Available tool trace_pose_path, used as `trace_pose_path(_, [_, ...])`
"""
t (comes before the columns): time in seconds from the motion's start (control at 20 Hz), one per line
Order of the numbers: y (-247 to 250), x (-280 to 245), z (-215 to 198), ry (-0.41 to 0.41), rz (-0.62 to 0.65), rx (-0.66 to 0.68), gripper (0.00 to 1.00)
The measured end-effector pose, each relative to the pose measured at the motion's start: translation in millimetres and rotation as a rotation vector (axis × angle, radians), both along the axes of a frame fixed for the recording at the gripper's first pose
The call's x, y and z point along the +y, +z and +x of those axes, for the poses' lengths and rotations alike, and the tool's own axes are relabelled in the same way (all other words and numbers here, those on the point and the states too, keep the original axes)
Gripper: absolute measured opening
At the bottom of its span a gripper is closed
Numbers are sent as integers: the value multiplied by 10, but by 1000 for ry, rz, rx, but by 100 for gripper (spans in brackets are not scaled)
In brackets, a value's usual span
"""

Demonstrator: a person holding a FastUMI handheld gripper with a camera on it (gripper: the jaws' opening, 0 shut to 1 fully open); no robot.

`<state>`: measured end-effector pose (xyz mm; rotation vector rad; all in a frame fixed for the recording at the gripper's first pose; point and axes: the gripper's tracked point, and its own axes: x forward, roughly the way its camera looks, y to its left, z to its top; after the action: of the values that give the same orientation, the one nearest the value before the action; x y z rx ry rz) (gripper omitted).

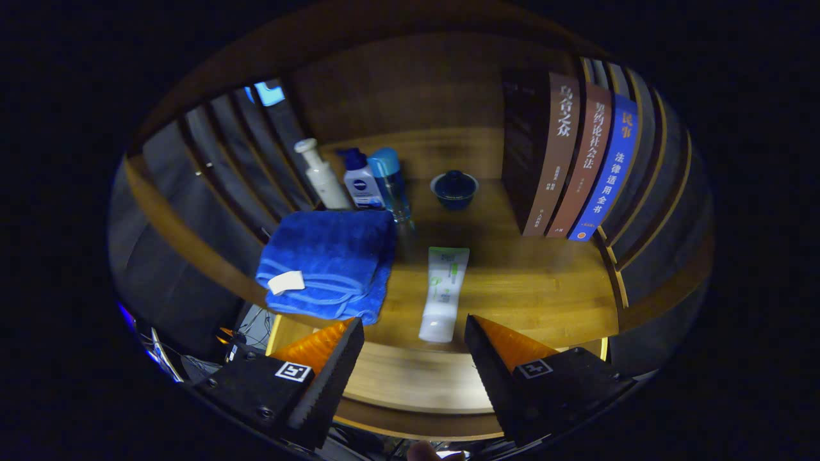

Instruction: Pull open the drawer, take out the items inside it, and place them on the countertop above the cabinet.

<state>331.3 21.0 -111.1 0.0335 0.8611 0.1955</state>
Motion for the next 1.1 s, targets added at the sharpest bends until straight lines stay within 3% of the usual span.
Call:
trace_pose_path(0.3, [291, 59, -652, 55, 7, -237, 100])
trace_pose_path(0.55, [137, 6, -1090, 49, -31, -404, 100])
trace_pose_path(0.8, [-303, -108, -1498, -12, -121, -584, 100])
trace_pose_path(1.1, [-901, -138, -1918, -147, -68, -634, 100])
